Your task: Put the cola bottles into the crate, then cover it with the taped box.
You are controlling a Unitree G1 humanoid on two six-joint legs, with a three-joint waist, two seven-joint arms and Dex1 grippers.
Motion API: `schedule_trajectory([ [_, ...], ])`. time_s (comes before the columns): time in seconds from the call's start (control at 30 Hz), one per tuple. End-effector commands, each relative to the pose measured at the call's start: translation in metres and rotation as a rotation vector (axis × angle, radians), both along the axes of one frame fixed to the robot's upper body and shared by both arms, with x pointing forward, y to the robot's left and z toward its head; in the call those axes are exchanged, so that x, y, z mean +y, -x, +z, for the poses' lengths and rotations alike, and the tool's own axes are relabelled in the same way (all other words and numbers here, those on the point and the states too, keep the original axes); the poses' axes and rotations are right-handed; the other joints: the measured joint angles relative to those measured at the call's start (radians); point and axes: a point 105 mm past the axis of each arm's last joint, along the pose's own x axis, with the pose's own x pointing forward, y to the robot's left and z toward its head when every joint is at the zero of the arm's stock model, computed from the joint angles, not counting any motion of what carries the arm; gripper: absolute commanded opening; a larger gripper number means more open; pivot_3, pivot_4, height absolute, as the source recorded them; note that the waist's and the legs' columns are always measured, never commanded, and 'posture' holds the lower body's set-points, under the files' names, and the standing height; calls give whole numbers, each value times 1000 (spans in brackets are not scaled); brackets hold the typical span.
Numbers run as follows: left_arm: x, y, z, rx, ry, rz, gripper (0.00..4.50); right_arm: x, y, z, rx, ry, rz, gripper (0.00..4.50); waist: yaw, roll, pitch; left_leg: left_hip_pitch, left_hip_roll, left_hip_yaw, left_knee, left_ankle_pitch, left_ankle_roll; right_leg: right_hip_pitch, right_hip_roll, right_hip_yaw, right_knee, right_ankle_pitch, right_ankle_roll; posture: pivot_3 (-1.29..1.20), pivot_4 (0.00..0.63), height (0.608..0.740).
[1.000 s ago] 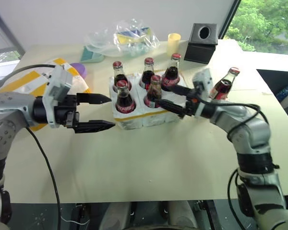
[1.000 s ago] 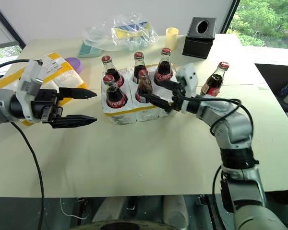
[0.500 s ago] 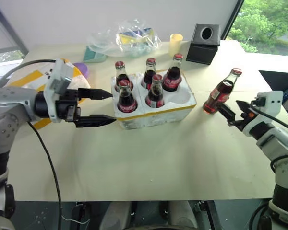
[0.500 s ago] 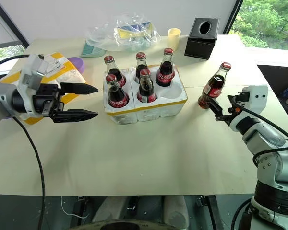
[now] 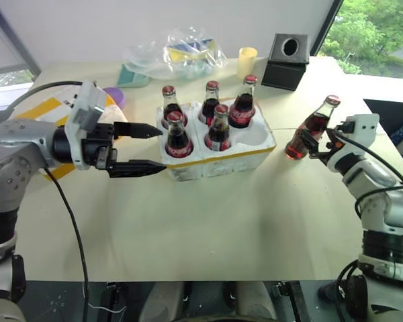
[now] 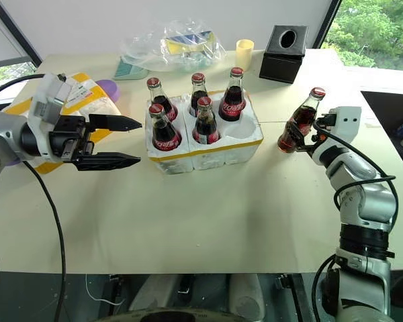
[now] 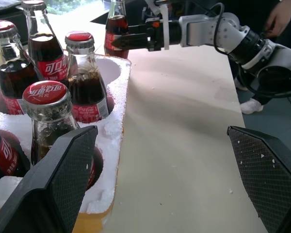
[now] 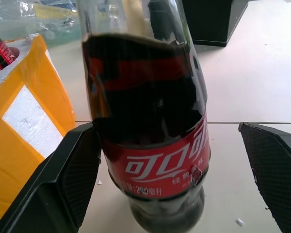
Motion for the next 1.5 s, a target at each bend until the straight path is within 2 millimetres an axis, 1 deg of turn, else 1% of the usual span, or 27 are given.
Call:
schedule_trajectory([
  [0.03, 1, 5, 8, -43, -7, 1, 4500, -1, -8, 11, -52, 11, 2, 4488, -1, 0, 0, 0, 0, 0, 0, 0, 0, 0, 0, 0, 0, 0, 0, 0, 150, 740],
  [0.1, 1, 6, 8, -45, -8, 4, 4500, 1, -11, 13, -68, -6, 11, 4488, -1, 0, 0, 0, 0, 0, 0, 0, 0, 0, 0, 0, 0, 0, 0, 0, 150, 740],
  [0.13, 2, 6, 8, -46, -8, 6, 4500, 3, -12, 14, -75, -11, 20, 4248, -1, 0, 0, 0, 0, 0, 0, 0, 0, 0, 0, 0, 0, 0, 0, 0, 150, 740],
  [0.2, 2, 6, 8, -48, -8, 10, 4500, 9, -10, 19, -101, 5, 50, 3566, -1, 0, 0, 0, 0, 0, 0, 0, 0, 0, 0, 0, 0, 0, 0, 0, 150, 740],
  [0.23, 2, 6, 8, -49, -8, 12, 4500, 12, -9, 22, -114, 13, 66, 3073, 0, 0, 0, 0, 0, 0, 0, 0, 0, 0, 0, 0, 0, 0, 0, 0, 150, 740],
  [0.27, 3, 6, 8, -50, -7, 15, 4500, 13, -7, 26, -133, 19, 74, 2775, -1, 0, 0, 0, 0, 0, 0, 0, 0, 0, 1, 0, 0, 0, 0, 0, 150, 740],
  [0.3, 3, 6, 8, -50, -6, 18, 4500, 13, -6, 33, -162, 14, 77, 2800, -1, 0, 0, 0, 0, 0, 0, 0, 0, 0, 1, 0, 0, 0, 0, 0, 150, 740],
  [0.37, 5, 6, 8, -50, -4, 26, 4500, 9, -1, 62, -277, 9, 67, 2800, -3, 1, 1, 0, 0, 0, 0, 0, 0, 0, 1, 1, 0, 0, 0, 0, 150, 740],
  [0.4, 5, 6, 8, -50, -4, 28, 4500, 8, 0, 71, -312, 6, 63, 2800, -3, 2, 1, 0, 0, 0, 0, 0, 0, -1, 1, 1, 0, 0, 0, 0, 150, 740],
  [0.43, 6, 6, 8, -50, -2, 31, 4500, 8, 2, 84, -359, -30, 72, 2800, -3, 2, 1, 0, 0, 0, -1, 0, 0, -1, 1, 1, 0, 0, 0, 0, 150, 740],
  [0.47, 6, 6, 8, -50, -1, 33, 4500, 8, 3, 92, -385, -58, 81, 2800, -4, 2, 2, 0, 0, 0, -1, 0, 0, -1, 1, 1, 0, 0, 0, 0, 150, 740],
  [0.5, 6, 6, 9, -51, 0, 34, 4500, 13, 5, 107, -422, -144, 121, 2800, -4, 3, 2, 0, 0, 0, -1, 0, 0, -1, 1, 1, 0, 0, 0, 0, 150, 740],
  [0.53, 6, 7, 9, -51, 0, 36, 4500, 16, 8, 117, -446, -203, 154, 2800, -7, 3, 2, 0, 0, 0, -1, 0, 0, -1, 1, 1, 0, 0, 0, 0, 150, 740],
  [0.57, 7, 7, 9, -52, 0, 37, 4500, 24, 12, 128, -463, -320, 230, 2800, -11, 4, 2, 0, 0, 0, -1, 0, 0, -1, 1, 1, 0, 0, 0, 0, 150, 740],
  [0.6, 7, 7, 8, -52, 0, 39, 4500, 37, 20, 140, -479, -400, 349, 2800, -16, 4, 2, 0, 1, 0, -1, 0, 0, -1, 1, 2, 0, 0, 0, 0, 150, 740],
  [0.67, 7, 7, 8, -54, 0, 43, 4500, 64, 35, 152, -475, -456, 539, 2800, -21, 4, 2, 0, 1, 0, -3, 0, -1, -2, 1, 2, 0, 0, 0, 0, 150, 740],
  [0.7, 8, 7, 8, -54, 0, 45, 4500, 75, 38, 151, -449, -440, 590, 2800, -22, 4, 2, 0, 2, 0, -5, 0, -1, -3, 1, 2, 0, 0, 0, 0, 150, 740],
  [0.73, 8, 7, 8, -55, 0, 45, 4500, 86, 39, 146, -412, -387, 614, 2800, -22, 3, 2, 0, 2, 0, -6, 1, -1, -3, 1, 2, -1, 0, -1, 0, 150, 740],
  [0.77, 7, 7, 8, -55, 0, 45, 4500, 92, 39, 141, -387, -349, 626, 2800, -22, 3, 2, 0, 2, 0, -7, 1, -1, -3, 1, 2, -1, -1, -1, 0, 150, 740],
  [0.87, 7, 7, 8, -60, 1, 48, 4500, 113, 32, 109, -261, -181, 636, 2800, -21, 2, 1, 0, 2, 0, -7, 1, -2, -3, 0, 2, -1, -1, -1, 0, 150, 740],
  [0.93, 8, 7, 9, -62, 0, 50, 4500, 117, 29, 96, -220, -117, 634, 2800, -16, 2, 2, 0, 1, 0, -6, 1, -2, -2, 0, 2, 0, -1, -1, 0, 150, 740],
  [1.03, 9, 7, 9, -63, -1, 55, 4500, 121, 27, 84, -195, -66, 636, 2800, -16, 2, 1, 0, 0, 0, -5, 1, -1, -3, 0, 2, 0, -1, -1, 0, 150, 740],
  [1.17, 9, 7, 10, -65, 0, 63, 4500, 124, 26, 76, -181, -51, 659, 2800, -19, 1, 1, 0, 0, 0, -6, 1, -1, -3, 1, 2, 0, -1, -1, 0, 150, 740],
  [1.3, 10, 7, 10, -68, 2, 67, 4500, 126, 20, 70, -179, 39, 655, 2800, -18, 1, 1, 0, 1, 0, -6, 1, -2, -3, 1, 2, 0, -1, -1, 0, 150, 740],
  [1.37, 10, 6, 10, -69, 1, 69, 4500, 132, 20, 67, -188, 92, 676, 2800, -18, 1, 1, 0, 1, 0, -6, 1, -2, -3, 1, 2, 0, -1, -1, 0, 150, 740],
  [1.5, 10, 6, 11, -72, -1, 72, 4500, 144, 16, 54, -181, 216, 692, 2800, -20, 1, 1, 0, 1, 0, -6, 1, -2, -4, 1, 2, 0, -1, -1, 0, 150, 740],
])
